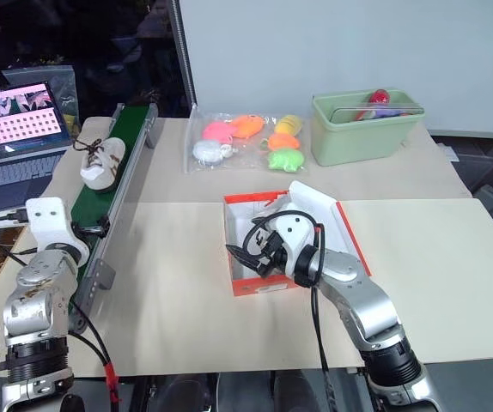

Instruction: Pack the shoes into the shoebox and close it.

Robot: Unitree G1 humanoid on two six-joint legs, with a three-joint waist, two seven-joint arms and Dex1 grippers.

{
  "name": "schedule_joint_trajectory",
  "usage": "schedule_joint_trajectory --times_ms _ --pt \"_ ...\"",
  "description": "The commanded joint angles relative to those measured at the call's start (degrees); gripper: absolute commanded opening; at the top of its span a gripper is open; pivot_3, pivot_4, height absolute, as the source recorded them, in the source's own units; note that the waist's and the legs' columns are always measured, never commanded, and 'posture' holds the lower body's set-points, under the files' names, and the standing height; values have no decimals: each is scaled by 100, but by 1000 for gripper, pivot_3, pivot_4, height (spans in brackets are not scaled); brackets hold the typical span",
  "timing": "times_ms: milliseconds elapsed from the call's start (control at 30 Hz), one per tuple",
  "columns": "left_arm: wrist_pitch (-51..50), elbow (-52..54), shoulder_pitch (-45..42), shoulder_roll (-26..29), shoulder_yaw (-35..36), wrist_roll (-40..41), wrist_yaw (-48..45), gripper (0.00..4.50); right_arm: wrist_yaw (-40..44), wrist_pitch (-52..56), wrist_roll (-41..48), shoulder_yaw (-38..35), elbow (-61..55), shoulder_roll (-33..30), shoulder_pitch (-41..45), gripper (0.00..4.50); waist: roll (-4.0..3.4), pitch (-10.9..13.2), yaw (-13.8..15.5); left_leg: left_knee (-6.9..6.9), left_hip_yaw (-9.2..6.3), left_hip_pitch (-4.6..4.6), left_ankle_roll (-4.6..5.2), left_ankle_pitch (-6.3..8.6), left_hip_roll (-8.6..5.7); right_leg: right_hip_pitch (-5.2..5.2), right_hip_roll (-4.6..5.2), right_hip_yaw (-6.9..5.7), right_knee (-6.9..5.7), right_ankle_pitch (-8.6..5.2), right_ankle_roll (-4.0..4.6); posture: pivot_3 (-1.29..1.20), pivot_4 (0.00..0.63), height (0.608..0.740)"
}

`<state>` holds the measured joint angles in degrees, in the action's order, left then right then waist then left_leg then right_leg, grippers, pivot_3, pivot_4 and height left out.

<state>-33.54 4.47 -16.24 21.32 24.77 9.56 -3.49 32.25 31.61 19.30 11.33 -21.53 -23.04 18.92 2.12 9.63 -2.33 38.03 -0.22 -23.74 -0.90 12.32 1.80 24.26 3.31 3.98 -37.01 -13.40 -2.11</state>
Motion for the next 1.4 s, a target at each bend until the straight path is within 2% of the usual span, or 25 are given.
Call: schedule_joint_trajectory --times_ms 33,500,533,567,633,700,867,1067,1167,1267,1400 --pt "176 1 -125 44 100 179 -81 4500 -3 -122 -6 -131 -168 42 151 4420 0 0 3 0 0 0 0 0 0 0 0 0 0 0 0 0 150 729" --pt "-119 -366 -248 27 29 428 -162 4500 -110 194 168 -353 -477 101 282 4420 0 0 2 0 0 0 0 0 0 -1 0 0 -1 0 0 0 150 729" --pt "-140 -372 -277 22 39 471 -168 3980 -120 222 186 -388 -490 107 322 4500 0 0 3 0 0 0 0 0 0 -1 0 0 -1 0 0 0 150 729" --pt "-167 -370 -299 31 35 484 -167 3830 -124 246 202 -412 -498 113 350 4500 0 0 19 0 0 1 0 0 0 -1 0 0 -1 0 0 0 150 729" --pt "-269 -378 -354 51 32 516 -148 2975 -142 299 242 -462 -500 132 416 4500 0 0 61 0 -1 1 0 0 -1 -2 0 -1 -2 0 0 0 150 729" --pt "-346 -386 -403 74 17 505 -116 2473 -154 342 285 -493 -496 146 470 4500 0 0 104 0 -2 2 0 0 -2 -4 0 -2 -2 0 0 0 150 729" --pt "-176 -135 -574 141 -137 300 17 2473 -293 562 487 -659 -390 292 647 4500 1 0 132 0 -1 2 0 -1 -1 -2 0 -2 -1 0 0 0 150 729" --pt "1429 761 -529 302 -1190 -784 103 2473 -1311 2231 1617 -1721 246 1162 1114 4500 2 0 145 0 -2 -6 -1 0 0 2 1 -2 1 1 2 0 150 729" --pt "1557 1359 -447 -39 -1721 -244 -530 2473 -1813 3162 2586 -2501 593 1701 1363 4500 2 0 162 -6 0 -7 -1 0 -1 1 9 -2 0 2 3 0 150 729" --pt "971 1987 -209 -308 -2204 716 -1359 2473 -2232 3889 3395 -3115 933 2045 1605 4500 1 0 148 -7 0 -12 0 0 -1 1 12 -2 -7 2 3 0 150 729" --pt "152 2611 -49 -448 -2525 1598 -1754 2473 -2678 4288 4042 -3546 1277 2244 1793 4500 0 0 50 -9 2 -17 3 2 1 6 6 -2 -7 2 2 0 150 729"
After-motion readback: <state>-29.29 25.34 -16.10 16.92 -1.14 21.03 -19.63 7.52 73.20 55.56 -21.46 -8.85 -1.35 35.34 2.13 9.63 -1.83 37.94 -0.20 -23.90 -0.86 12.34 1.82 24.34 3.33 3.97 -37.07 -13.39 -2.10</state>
